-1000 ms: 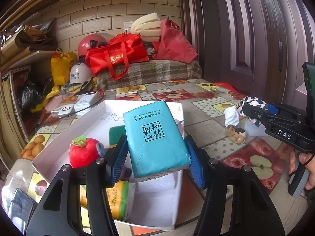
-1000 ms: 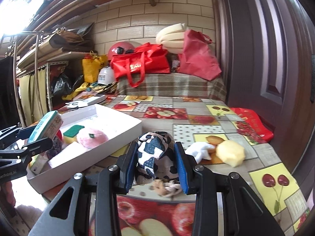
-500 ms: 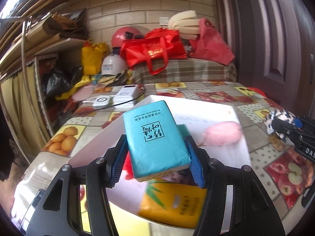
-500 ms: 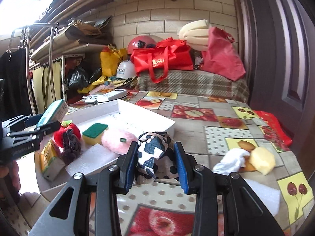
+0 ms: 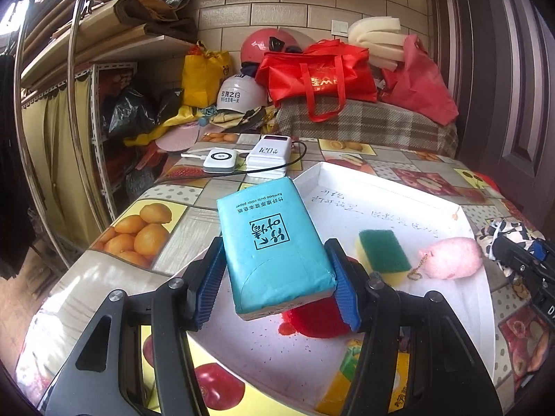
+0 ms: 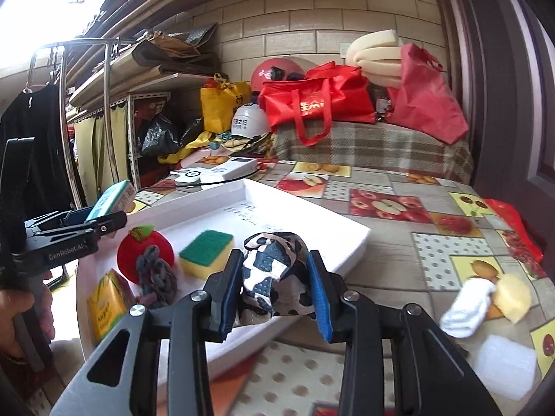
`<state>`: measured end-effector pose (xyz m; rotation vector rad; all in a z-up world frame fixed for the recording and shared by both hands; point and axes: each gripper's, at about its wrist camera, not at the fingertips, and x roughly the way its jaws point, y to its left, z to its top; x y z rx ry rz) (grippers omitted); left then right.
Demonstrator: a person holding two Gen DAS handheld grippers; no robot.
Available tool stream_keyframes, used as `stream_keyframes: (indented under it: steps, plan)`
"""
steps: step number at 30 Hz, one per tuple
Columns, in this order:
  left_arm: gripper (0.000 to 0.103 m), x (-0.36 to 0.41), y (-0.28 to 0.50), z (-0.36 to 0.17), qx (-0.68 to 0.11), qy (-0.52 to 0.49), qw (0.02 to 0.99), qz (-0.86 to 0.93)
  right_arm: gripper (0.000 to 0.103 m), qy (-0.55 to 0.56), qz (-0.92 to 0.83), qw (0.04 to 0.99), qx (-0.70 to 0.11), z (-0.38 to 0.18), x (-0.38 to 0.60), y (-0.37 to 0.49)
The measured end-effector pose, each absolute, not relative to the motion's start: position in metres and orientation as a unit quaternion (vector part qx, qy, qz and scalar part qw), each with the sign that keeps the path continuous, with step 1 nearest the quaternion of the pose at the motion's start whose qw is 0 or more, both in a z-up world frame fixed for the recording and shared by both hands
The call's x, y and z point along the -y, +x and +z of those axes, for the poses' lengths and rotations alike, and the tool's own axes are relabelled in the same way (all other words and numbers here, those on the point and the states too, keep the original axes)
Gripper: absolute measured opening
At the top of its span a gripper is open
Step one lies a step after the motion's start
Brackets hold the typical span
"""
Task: Organize soft objects
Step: 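Carry the tissue pack and cow-print plush into the box and release both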
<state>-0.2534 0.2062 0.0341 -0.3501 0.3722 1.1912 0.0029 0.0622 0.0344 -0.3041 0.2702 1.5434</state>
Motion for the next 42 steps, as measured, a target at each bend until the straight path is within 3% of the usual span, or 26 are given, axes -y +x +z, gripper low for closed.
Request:
stream_keyframes:
  steps: [10,20,38,40,41,42]
  plan:
    - [0.058,-0.221,-0.252,0.033,-0.174,-0.18,0.788,0.562,0.037,-0.16,0.71,0.678,-0.1,0.034,-0.086,-0.03]
    - [0.058,-0.23,-0.241,0.029,-0.208,-0.184,0.782,0.558,0.037,-0.167,0.695,0.682,-0.154,0.031,-0.124,-0.018]
    - [0.058,-0.23,-0.222,0.027,-0.243,-0.148,0.787,0.548,0.04,-0.171,0.692,0.686,-0.143,0.032,-0.125,-0.022]
    - [0.059,-0.228,-0.222,0.028,-0.24,-0.142,0.786,0.552,0.059,-0.167,0.69,0.689,-0.144,0.032,-0.124,-0.021]
    - [0.066,-0.226,-0.222,0.029,-0.236,-0.137,0.787,0.554,0.083,-0.163,0.688,0.692,-0.144,0.032,-0.123,-0.02]
    - [0.075,-0.222,-0.223,0.031,-0.23,-0.132,0.787,0.558,0.088,-0.158,0.687,0.694,-0.144,0.033,-0.122,-0.019]
